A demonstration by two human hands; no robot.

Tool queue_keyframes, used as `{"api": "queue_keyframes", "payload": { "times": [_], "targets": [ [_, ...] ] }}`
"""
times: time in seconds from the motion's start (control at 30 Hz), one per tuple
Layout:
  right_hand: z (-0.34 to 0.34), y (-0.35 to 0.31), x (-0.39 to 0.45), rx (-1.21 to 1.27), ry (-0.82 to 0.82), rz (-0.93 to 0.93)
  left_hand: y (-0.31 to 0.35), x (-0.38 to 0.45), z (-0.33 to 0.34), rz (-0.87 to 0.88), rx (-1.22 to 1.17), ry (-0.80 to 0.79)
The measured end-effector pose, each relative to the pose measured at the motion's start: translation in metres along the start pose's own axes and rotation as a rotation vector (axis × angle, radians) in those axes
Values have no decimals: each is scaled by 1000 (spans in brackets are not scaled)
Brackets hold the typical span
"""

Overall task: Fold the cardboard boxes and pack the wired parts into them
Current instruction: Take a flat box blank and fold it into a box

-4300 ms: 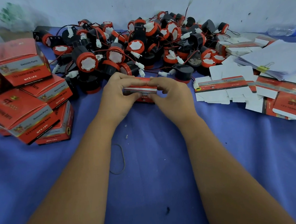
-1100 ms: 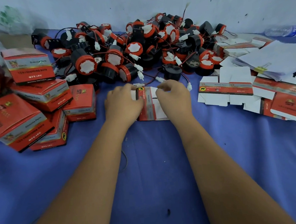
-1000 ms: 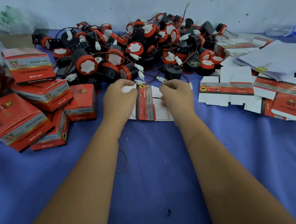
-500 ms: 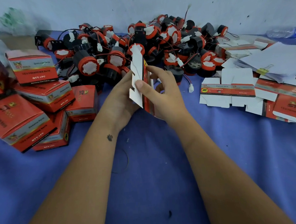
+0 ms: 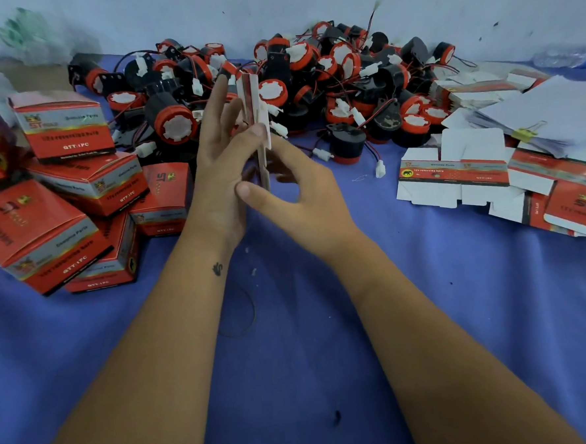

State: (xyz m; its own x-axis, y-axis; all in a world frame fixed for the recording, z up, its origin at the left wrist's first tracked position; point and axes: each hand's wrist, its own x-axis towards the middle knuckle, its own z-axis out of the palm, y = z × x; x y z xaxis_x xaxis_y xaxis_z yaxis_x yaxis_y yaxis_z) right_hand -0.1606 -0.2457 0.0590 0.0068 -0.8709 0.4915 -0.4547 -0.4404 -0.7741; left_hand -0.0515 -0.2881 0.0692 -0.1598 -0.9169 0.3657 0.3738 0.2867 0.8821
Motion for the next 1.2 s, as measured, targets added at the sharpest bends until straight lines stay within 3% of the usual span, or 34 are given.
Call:
{"api": "queue_keyframes", "payload": {
  "times": [0.13,0.23,0.33,0.47,0.6,0.77,0.93,1.07,1.2],
  "targets": [
    [0,-1,1,130,86,14,-2,3,2,-45,-96,-32],
    [-1,-1,1,123,132,38,-5,4,0,-73,-61,-37],
    [-2,-3,4,284,177,130,-12,8,-2,-86,8,-16],
    [-9,0,8,431,303,294,-20,7,-1,-85,233,-83],
    [-18,9,9,424,392,390,-24,3,1,-29,520,-185],
    [-24,18,10,485,327,493,-22,-3,5,-24,814,-128],
    [-31,21,14,541,304,630,-21,-4,3,7,822,-160],
    [-34,24,14,572,260,622,-23,-3,-2,46,929,-261],
    [-34,21,9,545,145,492,-24,-2,-1,51,931,-221]
  ]
}}
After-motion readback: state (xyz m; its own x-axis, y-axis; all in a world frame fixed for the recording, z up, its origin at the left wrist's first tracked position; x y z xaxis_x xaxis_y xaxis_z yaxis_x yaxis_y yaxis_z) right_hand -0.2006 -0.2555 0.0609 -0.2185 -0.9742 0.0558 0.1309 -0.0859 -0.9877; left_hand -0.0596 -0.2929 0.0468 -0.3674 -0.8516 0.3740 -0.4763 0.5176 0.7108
